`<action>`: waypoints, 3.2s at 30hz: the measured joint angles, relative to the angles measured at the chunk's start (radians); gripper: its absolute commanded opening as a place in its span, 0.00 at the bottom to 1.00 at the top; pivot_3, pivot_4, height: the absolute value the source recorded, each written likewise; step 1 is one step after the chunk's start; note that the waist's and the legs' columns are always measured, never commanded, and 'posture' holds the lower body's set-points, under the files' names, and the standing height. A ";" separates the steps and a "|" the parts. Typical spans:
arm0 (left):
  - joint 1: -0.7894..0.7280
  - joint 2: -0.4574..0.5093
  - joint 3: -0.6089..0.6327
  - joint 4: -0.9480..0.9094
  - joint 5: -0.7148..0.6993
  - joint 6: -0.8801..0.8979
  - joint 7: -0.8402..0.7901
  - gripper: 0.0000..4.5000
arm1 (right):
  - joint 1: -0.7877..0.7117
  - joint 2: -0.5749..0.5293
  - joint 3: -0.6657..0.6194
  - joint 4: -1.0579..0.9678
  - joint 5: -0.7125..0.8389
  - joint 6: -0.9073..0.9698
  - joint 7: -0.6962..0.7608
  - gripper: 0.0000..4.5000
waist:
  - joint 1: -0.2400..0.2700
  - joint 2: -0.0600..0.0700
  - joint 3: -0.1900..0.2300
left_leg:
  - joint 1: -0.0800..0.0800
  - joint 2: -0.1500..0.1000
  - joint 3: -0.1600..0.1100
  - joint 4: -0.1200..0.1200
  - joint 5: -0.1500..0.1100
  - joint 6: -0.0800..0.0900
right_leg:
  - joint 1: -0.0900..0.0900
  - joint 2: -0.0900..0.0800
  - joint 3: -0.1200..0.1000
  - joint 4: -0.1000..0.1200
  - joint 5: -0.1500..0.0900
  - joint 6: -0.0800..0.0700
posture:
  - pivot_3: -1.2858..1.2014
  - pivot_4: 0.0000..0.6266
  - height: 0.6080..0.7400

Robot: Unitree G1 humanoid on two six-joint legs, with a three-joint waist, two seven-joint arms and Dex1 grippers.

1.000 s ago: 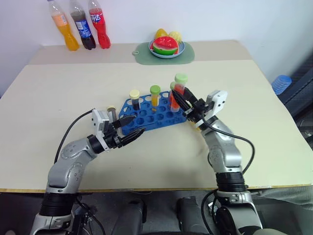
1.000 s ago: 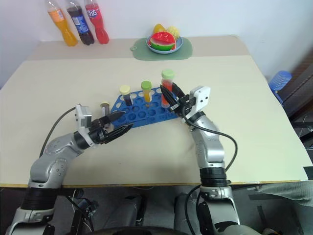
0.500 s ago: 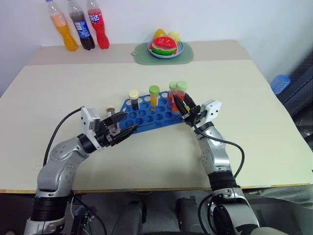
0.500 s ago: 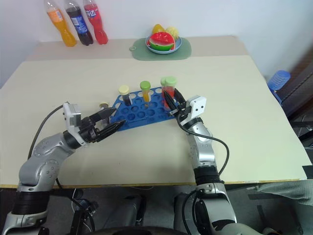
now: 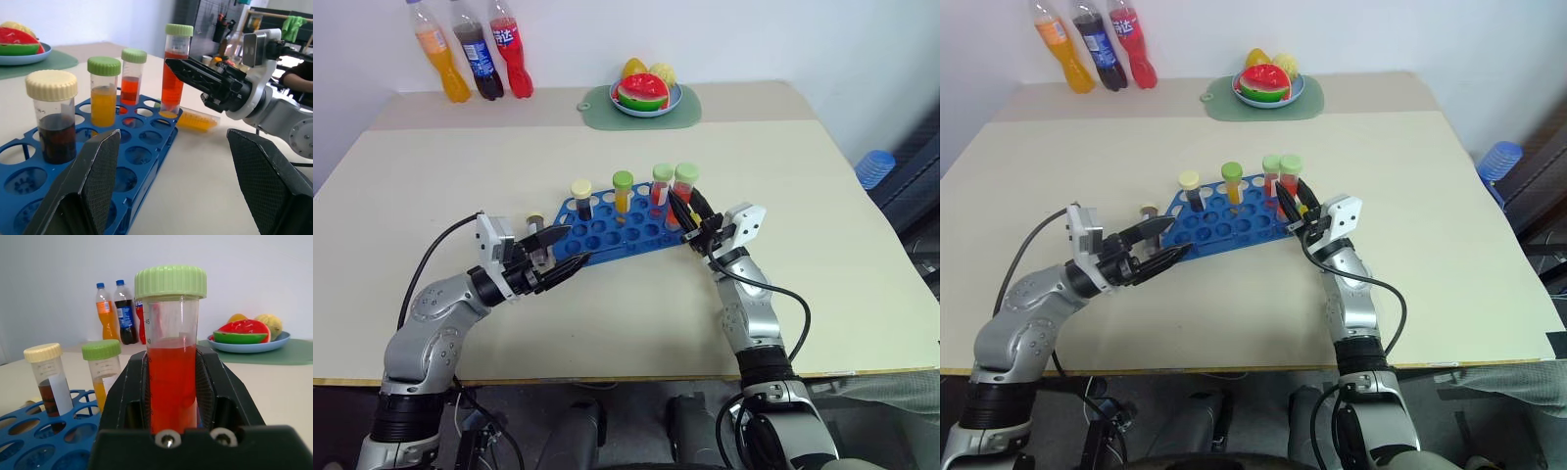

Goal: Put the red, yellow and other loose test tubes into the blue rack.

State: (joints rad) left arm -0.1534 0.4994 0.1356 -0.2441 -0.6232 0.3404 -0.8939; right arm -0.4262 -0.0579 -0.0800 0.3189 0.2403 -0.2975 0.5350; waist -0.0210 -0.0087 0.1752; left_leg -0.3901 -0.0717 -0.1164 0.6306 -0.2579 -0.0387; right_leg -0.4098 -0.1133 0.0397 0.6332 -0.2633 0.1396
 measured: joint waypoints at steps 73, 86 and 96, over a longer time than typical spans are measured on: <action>0.031 -0.098 -0.107 0.001 0.029 -0.041 0.033 0.80 | -0.532 -0.568 0.343 0.161 0.018 1.343 0.271 0.82 | 0.003 0.000 0.000 | -0.002 -0.001 0.002 0.001 -0.001 0.002 | -0.001 -0.002 0.000 -0.002 0.000 0.000 | 0.52 0.24 1.00; 0.071 -0.083 -0.084 -0.055 0.022 -0.026 0.080 0.80 | -0.606 -0.498 0.385 0.363 -0.151 1.135 0.334 0.18 | 0.001 -0.001 0.000 | -0.001 -0.001 0.002 0.002 -0.001 0.002 | 0.000 -0.001 0.000 -0.001 0.000 0.000 | 0.52 0.24 1.00; 0.025 -0.090 -0.093 -0.018 0.023 -0.023 0.057 0.80 | -0.394 -0.663 0.185 0.265 -0.139 0.886 0.296 0.18 | 0.014 -0.001 0.000 | -0.002 -0.002 0.003 0.001 -0.001 0.002 | 0.001 -0.003 -0.001 -0.003 0.001 0.001 | 0.52 0.24 1.00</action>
State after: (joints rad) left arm -0.1282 0.4090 0.0425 -0.2620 -0.6003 0.3169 -0.8372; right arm -0.8199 -0.7207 0.1049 0.5837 0.1016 0.5887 0.8307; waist -0.0068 -0.0094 0.1752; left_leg -0.3922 -0.0737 -0.1139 0.6315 -0.2589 -0.0366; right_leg -0.4086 -0.1159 0.0390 0.6298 -0.2625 0.1401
